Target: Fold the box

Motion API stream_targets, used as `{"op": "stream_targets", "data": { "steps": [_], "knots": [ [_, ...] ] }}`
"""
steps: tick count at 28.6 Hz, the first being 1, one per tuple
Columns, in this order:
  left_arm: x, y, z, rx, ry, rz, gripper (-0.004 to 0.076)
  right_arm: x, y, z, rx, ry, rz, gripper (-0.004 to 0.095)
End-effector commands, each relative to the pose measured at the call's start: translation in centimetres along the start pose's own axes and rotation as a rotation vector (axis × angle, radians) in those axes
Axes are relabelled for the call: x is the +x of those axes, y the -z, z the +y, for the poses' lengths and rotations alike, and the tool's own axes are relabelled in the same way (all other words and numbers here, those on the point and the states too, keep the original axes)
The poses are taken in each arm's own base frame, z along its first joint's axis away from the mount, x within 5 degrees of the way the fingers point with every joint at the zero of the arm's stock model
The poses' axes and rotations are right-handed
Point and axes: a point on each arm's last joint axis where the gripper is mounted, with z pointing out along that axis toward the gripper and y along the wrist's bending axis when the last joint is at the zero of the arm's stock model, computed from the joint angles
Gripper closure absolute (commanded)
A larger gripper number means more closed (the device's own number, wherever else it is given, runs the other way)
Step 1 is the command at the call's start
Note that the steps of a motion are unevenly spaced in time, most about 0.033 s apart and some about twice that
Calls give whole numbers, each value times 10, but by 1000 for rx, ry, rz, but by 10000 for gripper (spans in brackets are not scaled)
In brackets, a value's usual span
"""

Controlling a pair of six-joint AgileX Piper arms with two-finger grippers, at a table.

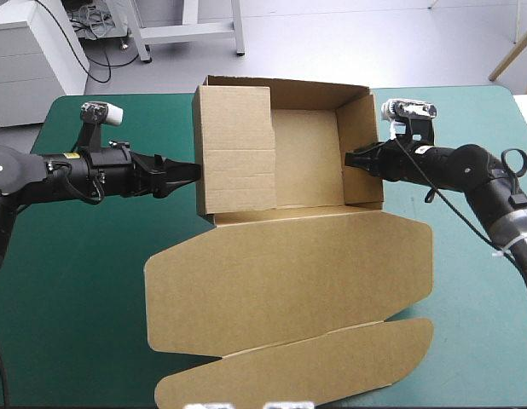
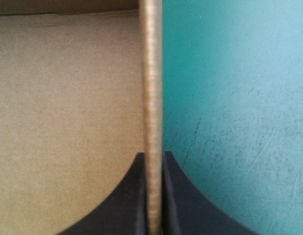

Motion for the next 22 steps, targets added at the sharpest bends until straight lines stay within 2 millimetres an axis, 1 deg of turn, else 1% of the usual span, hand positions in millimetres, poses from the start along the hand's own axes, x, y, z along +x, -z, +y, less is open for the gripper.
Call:
{"op": "stream_targets", "data": {
  "steps": [1, 4, 7, 10, 11, 12, 16, 19, 22],
  "knots": [
    [-9, 11, -19, 64, -5, -79, 106, -3, 3, 4, -28, -79, -47, 926],
    [-8, 11, -19, 66, -5, -75, 106, 6, -5, 5, -37, -88, -23, 926],
    [-9, 11, -19, 64, -5, -79, 106, 9, -10, 13, -47, -70, -26, 926],
    [-9, 11, -19, 62, -5, -78, 106, 10, -13, 26, -62, -46, -55, 926],
    [-8, 11, -19, 64, -8, -67, 106, 11, -16, 36, -78, -27, -65, 926],
    [-7, 11, -19, 65, -10, -59, 106, 12, -17, 40, -86, -20, -68, 925],
    [-2, 11, -18, 49, -21, 0, 106, 12, -19, 53, -99, -10, -105, 925],
    [3, 11, -17, 47, 14, 49, 121, 12, -19, 55, -100, -9, -119, 925],
    [5, 11, -15, 18, 32, 73, 165, 11, -19, 55, -96, -21, -130, 925]
  ]
}}
